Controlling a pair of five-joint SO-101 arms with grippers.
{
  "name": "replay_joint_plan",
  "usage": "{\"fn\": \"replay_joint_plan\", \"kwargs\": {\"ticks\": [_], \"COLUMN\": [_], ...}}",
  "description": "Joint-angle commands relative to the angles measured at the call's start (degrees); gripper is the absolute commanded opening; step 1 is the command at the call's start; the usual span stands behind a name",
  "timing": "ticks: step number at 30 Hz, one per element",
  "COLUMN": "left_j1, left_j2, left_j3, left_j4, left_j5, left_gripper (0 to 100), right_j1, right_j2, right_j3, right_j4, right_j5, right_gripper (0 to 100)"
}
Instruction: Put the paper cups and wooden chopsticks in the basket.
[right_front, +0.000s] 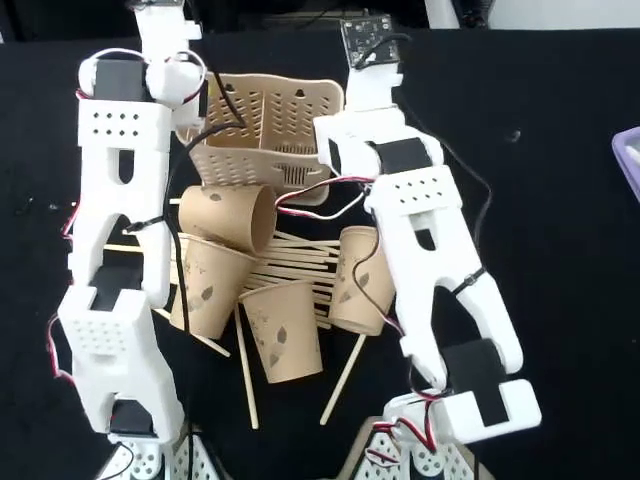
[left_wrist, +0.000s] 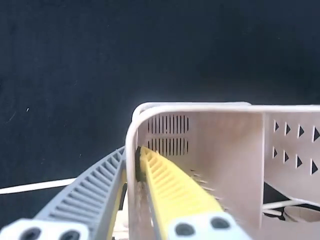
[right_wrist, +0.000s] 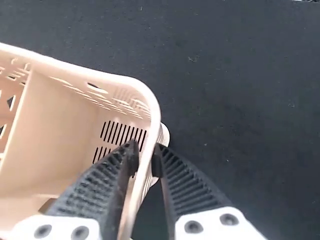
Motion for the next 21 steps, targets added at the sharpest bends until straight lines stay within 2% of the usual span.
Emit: {"fn": "replay_joint_plan", "kwargs": {"ticks": [1, 3, 6, 8, 11, 13, 18, 21], "left_j1": [-4.9, -5.1, -5.2, -5.4, -5.9, -6.2, -6.4, -5.8], "left_j2": [-0.4, -0.4, -0.4, -0.4, -0.8, -1.0, -1.0, -0.5], "left_j3": [-1.9, -1.9, -1.9, -2.1, -2.7, -2.7, -6.6, -10.7], "left_j4": [1.0, 0.6, 0.6, 0.6, 0.4, 0.4, 0.7, 0.5], "left_j5": [-0.9, -0.9, -0.4, -0.4, -0.4, -0.4, -0.4, -0.3], "left_gripper": [4, 6, 17, 21, 19, 19, 20, 20], "right_j1": [0.2, 0.2, 0.1, 0.0, -0.1, -0.1, -0.3, -1.8], "right_j2": [1.5, 3.8, 7.9, 10.3, 13.3, 14.5, 15.4, 15.3], "right_j3": [-4.4, -7.8, -14.2, -18.9, -25.9, -30.0, -38.8, -42.9], "right_j4": [3.3, 5.9, 10.0, 13.5, 19.3, 22.8, 26.4, 26.5], "right_j5": [0.1, 0.2, 0.2, 0.0, 0.2, 0.2, 0.6, 4.9], "right_gripper": [1.0, 1.1, 1.9, 7.7, 20.1, 24.6, 21.8, 20.8]}}
